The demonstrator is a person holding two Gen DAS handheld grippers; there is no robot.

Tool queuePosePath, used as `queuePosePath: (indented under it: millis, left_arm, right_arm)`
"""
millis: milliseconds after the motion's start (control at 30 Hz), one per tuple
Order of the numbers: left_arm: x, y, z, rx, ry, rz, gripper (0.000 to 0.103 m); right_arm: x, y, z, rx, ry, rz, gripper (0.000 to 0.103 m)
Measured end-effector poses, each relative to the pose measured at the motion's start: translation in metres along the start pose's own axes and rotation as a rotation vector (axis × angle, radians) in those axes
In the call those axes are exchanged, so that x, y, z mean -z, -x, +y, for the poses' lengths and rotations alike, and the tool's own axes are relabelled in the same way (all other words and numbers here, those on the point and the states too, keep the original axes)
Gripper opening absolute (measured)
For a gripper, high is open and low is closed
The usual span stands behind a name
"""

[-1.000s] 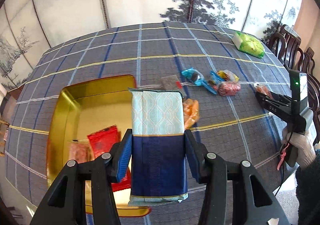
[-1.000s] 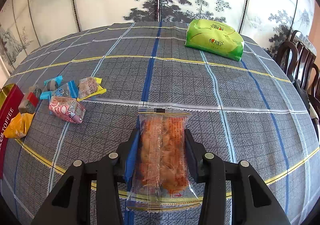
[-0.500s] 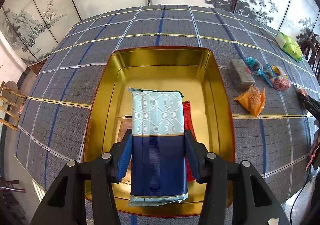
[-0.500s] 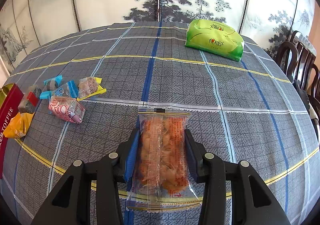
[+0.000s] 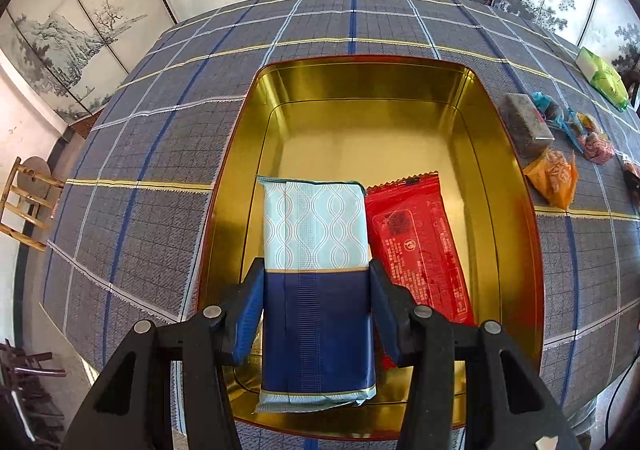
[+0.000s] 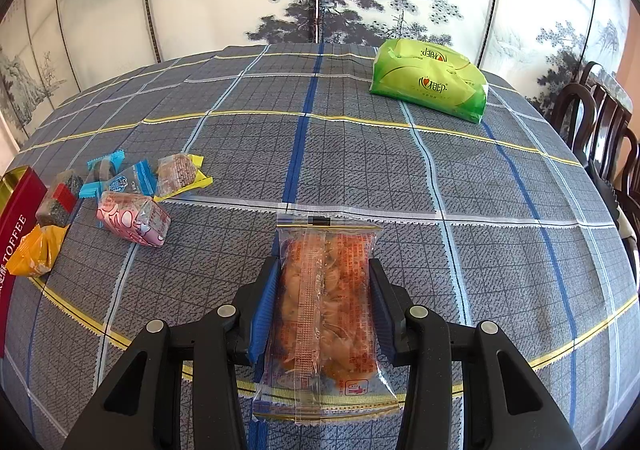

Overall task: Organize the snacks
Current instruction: 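Carry the blue-and-teal package into the gold tin with the left gripper and release, then withdraw the left gripper from the tin while the right gripper carries its bag toward the tin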

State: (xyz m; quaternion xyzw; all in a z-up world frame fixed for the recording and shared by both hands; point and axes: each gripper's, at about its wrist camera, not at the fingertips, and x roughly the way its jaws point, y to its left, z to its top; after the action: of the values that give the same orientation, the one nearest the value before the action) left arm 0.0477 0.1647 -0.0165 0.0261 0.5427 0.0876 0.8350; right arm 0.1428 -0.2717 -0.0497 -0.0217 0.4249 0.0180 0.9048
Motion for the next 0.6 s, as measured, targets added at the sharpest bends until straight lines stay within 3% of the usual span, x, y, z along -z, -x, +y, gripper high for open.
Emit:
queuePosePath:
  millis: [600]
  left_arm:
    - [0.0008,-0.0044,0.0045,-0.007,0.000,0.002,0.050]
  right_arm:
    - [0.0000,0.0001,0.0002,0.001,0.000,0.000,0.044]
